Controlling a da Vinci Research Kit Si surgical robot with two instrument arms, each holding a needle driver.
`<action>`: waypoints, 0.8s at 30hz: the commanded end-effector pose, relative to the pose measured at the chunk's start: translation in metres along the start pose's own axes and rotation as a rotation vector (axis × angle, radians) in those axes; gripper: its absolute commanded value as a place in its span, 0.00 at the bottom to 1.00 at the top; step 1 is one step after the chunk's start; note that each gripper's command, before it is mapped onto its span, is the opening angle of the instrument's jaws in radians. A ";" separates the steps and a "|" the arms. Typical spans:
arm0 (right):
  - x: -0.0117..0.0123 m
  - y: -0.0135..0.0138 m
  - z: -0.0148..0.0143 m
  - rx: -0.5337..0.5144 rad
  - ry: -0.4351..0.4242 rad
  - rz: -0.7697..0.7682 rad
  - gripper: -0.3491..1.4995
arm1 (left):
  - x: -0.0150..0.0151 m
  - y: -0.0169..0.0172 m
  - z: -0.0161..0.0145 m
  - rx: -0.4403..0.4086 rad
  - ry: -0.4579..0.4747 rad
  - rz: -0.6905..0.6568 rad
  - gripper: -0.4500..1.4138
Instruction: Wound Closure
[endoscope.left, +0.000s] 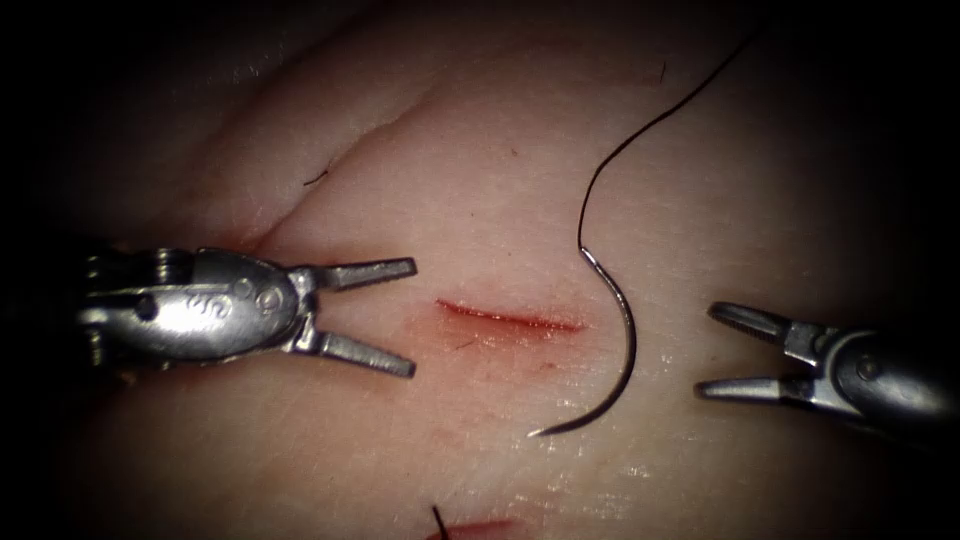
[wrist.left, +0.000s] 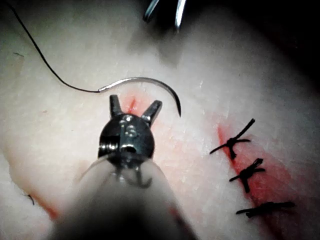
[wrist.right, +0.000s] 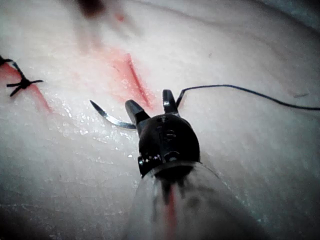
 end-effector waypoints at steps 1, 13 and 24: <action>0.0001 0.0002 0.0008 -0.002 0.001 -0.002 0.49 | -0.0001 -0.0001 0.0008 0.000 0.000 -0.001 0.54; 0.0000 0.0002 0.0002 -0.006 -0.027 0.014 0.50 | 0.0016 0.0012 0.0055 0.051 -0.069 -0.116 0.56; -0.0002 0.0001 -0.0004 -0.039 -0.101 0.028 0.56 | 0.0009 0.0039 0.0107 0.080 -0.231 -0.173 0.61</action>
